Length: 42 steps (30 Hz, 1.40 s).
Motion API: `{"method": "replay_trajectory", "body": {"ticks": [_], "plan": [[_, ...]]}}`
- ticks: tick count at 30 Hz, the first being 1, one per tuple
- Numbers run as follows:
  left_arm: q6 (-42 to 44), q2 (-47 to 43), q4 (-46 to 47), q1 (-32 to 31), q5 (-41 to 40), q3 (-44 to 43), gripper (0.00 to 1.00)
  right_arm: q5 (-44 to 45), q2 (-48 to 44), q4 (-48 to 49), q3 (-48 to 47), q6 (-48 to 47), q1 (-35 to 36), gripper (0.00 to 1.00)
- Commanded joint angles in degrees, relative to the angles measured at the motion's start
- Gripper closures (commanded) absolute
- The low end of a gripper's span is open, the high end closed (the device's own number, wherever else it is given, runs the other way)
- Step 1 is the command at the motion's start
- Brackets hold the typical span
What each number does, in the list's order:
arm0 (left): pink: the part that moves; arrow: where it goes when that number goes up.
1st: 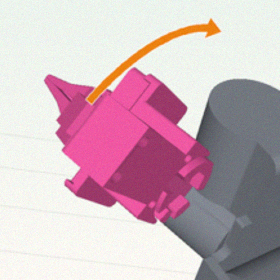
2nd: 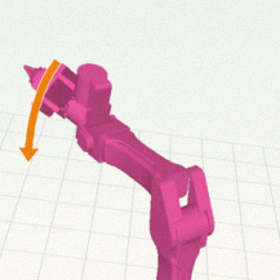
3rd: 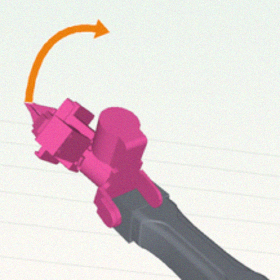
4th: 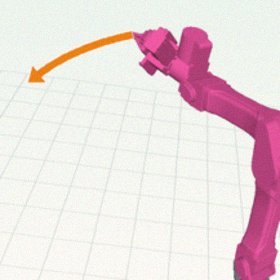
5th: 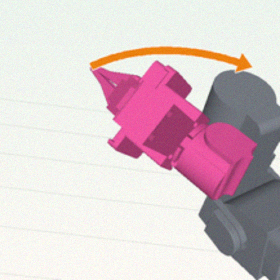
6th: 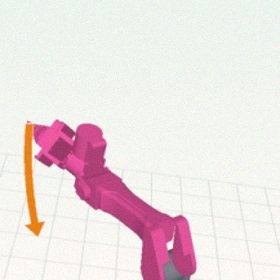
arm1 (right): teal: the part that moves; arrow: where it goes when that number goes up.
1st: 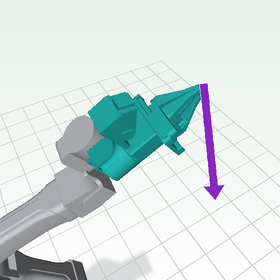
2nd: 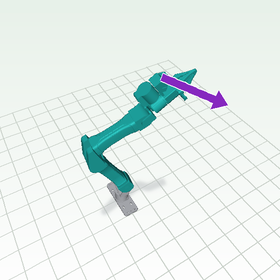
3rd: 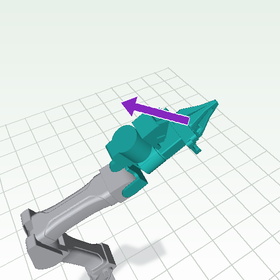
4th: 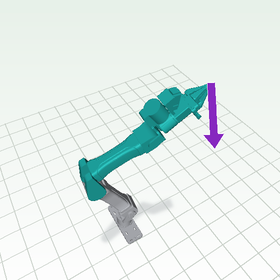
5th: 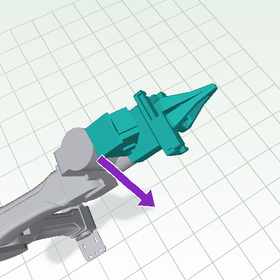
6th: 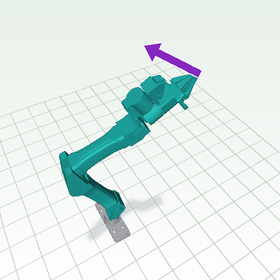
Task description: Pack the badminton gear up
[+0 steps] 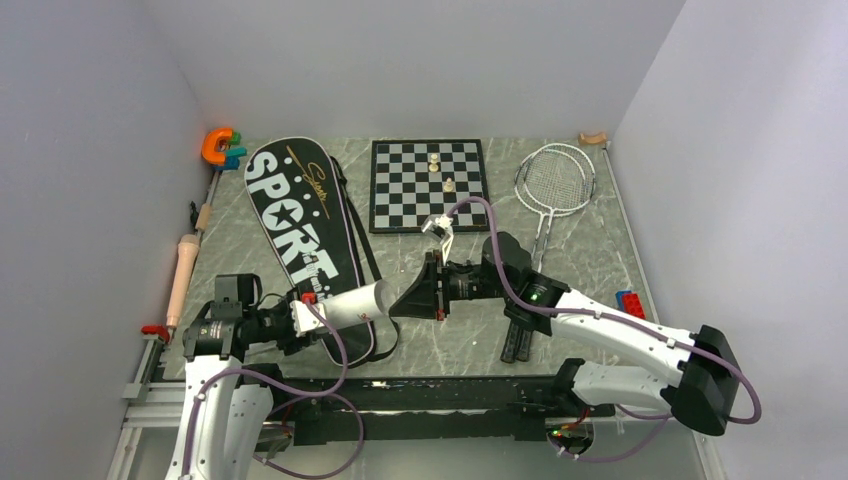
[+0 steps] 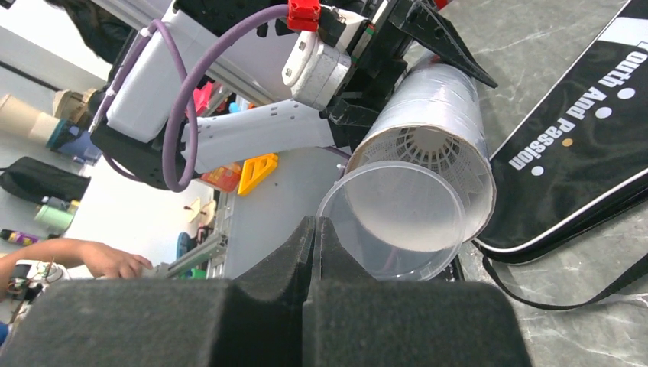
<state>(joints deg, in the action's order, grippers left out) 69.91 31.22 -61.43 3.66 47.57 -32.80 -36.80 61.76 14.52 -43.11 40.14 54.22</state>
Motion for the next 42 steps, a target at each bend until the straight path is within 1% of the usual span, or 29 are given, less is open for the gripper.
{"method": "replay_trajectory", "body": {"ticks": [1, 9, 21, 31, 36, 42], "plan": [[1.9, -0.6, -0.6, -0.1, 3.9, -2.5, 0.47, -2.8, 1.1, 5.5, -0.5, 0.9, -0.3, 1.00], [2.7, -0.7, -1.8, -0.1, 4.3, -3.2, 0.47, -2.3, 1.5, 6.4, -0.4, 0.8, -0.7, 1.00], [2.9, -0.8, -2.3, -0.1, 4.9, -3.7, 0.47, -4.5, 4.3, 10.4, 0.2, 2.8, -0.8, 1.00], [3.3, -0.7, -3.2, -0.1, 5.8, -4.7, 0.47, -7.2, 7.0, 15.3, 0.1, 4.3, -0.9, 1.00], [3.7, -1.0, -3.9, -0.1, 5.9, -4.9, 0.47, -7.0, 7.1, 16.2, 1.0, 4.7, -1.1, 1.00], [3.8, -0.9, -4.1, -0.1, 6.5, -5.2, 0.47, -8.6, 7.1, 20.7, 2.0, 6.5, -1.9, 1.00]]}}
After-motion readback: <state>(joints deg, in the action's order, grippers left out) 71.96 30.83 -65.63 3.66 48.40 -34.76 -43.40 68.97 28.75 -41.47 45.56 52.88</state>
